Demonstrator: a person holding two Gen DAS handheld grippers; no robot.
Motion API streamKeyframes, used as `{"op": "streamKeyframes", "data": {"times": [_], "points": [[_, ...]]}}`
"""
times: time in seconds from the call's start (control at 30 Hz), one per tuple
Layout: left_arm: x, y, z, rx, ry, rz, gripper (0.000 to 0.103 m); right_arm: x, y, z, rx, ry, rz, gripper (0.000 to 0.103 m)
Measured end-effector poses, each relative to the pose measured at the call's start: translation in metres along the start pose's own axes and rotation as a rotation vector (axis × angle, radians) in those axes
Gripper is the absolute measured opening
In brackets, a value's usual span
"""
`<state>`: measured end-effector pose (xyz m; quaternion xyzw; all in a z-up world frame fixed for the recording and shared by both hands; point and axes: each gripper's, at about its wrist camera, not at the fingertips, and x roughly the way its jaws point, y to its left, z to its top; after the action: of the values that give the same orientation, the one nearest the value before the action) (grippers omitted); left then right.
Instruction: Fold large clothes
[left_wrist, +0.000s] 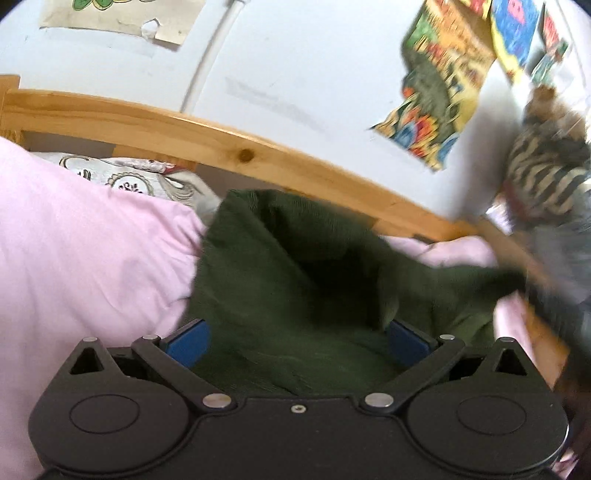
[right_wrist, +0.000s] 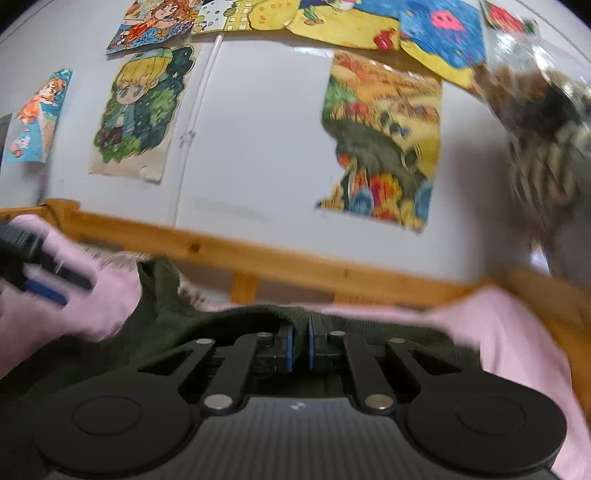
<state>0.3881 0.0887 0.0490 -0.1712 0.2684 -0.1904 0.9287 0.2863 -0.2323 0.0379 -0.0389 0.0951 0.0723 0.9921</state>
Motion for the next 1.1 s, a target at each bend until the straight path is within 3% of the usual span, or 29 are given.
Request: {"op": "streamKeyframes", "data": {"times": [0.1, 0.2, 0.33, 0.43, 0.57, 0.63, 0.67, 0.7, 0.73, 0.8, 0.93, 1.03, 1.1], "points": [[-0.011, -0.001, -0.005, -0.044, 0.006, -0.043, 0.102, -0.031, 0.001, -0.032, 0.027, 0.047, -0.011, 0.008], [-0.011, -0.003, -0.012, -0.055, 0.020, -0.028, 0.102, -0.046, 0.006, -0.063, 0.090, 0.125, -0.016, 0.008], [0.002, -0.009, -0.020, 0.000, 0.011, 0.059, 0.102, -0.047, 0.015, -0.086, 0.087, 0.191, 0.007, 0.008], [0.013, -0.005, -0.026, 0.041, 0.020, 0.169, 0.097, -0.046, 0.023, -0.090, 0.035, 0.227, 0.025, 0.008], [0.026, 0.017, -0.029, -0.012, 0.031, 0.247, 0.090, -0.052, 0.015, -0.094, 0.018, 0.270, 0.029, 0.016], [0.031, 0.030, -0.029, -0.041, 0.028, 0.255, 0.078, -0.060, 0.001, -0.090, 0.066, 0.264, 0.033, 0.028], [0.036, 0.034, -0.029, -0.043, 0.036, 0.249, 0.072, -0.065, -0.009, -0.086, 0.102, 0.250, 0.041, 0.047], [0.041, 0.038, -0.028, -0.045, 0.056, 0.235, 0.056, -0.068, -0.021, -0.081, 0.150, 0.231, 0.044, 0.062], [0.047, 0.041, -0.027, -0.053, 0.076, 0.220, 0.042, -0.070, -0.033, -0.076, 0.191, 0.215, 0.043, 0.065], [0.054, 0.048, -0.027, -0.089, 0.102, 0.175, 0.028, -0.067, -0.057, -0.066, 0.272, 0.180, 0.025, 0.068], [0.054, 0.047, -0.026, -0.060, 0.089, 0.169, 0.022, -0.041, -0.118, -0.055, 0.525, 0.120, -0.029, 0.073], [0.056, 0.043, -0.027, -0.031, 0.080, 0.189, 0.021, -0.011, -0.150, -0.058, 0.646, 0.199, -0.119, 0.073], [0.056, 0.045, -0.027, -0.040, 0.080, 0.183, 0.020, 0.011, -0.164, -0.062, 0.686, 0.248, -0.164, 0.067]]}}
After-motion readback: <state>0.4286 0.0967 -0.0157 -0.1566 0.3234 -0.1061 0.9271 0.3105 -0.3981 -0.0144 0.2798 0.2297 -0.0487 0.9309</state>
